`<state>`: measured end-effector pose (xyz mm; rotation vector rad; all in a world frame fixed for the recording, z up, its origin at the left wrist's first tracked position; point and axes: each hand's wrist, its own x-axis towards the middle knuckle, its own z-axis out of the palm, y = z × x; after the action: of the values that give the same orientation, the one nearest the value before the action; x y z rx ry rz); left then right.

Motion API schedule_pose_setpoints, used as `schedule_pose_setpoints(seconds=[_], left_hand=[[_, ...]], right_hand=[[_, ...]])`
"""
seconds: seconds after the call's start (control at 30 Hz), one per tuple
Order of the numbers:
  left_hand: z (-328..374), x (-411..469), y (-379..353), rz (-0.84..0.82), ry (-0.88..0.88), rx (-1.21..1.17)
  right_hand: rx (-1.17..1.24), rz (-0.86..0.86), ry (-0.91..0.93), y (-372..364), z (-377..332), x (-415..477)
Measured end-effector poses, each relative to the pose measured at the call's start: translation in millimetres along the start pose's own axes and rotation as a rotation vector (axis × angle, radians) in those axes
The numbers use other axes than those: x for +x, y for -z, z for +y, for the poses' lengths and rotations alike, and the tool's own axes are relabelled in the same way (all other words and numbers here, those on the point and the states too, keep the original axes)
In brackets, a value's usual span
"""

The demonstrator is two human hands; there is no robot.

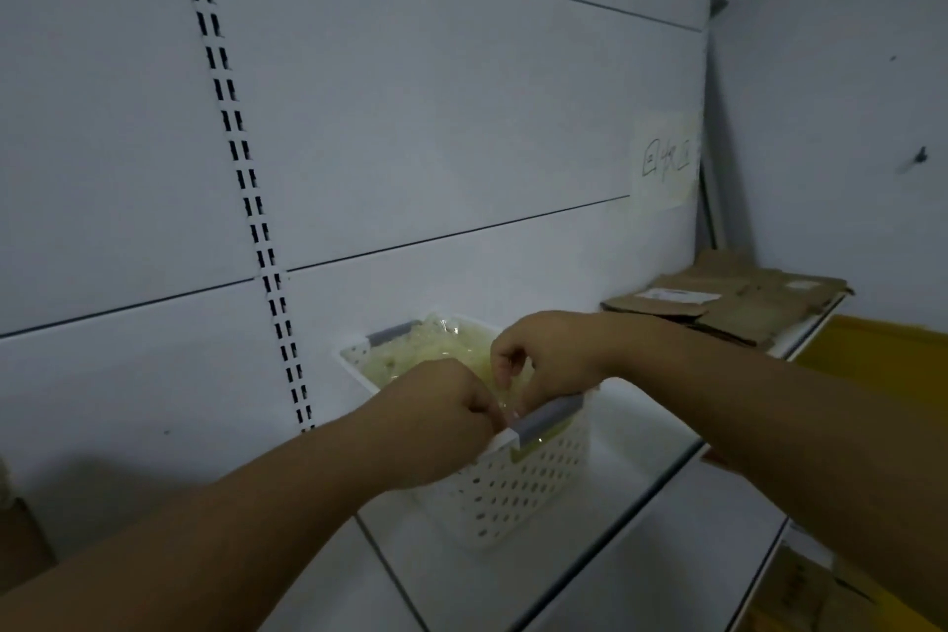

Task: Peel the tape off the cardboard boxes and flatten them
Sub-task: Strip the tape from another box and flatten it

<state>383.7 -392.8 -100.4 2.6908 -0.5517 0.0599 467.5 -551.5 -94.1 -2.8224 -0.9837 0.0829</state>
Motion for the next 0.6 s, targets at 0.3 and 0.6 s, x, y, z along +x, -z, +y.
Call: schedule_pose_setpoints(seconds=[0.3, 0.6], left_hand=[[4.2, -55.2, 27.6, 0.458, -0.139, -0.184], [-18.0, -66.6, -5.4, 0.102, -0.087, -0.004]], right_hand=[[-0.057, -0.043, 0.019, -5.8, -0.4, 13.1], [0.528, 0.104, -0.005, -2.5, 9.6, -10.8]])
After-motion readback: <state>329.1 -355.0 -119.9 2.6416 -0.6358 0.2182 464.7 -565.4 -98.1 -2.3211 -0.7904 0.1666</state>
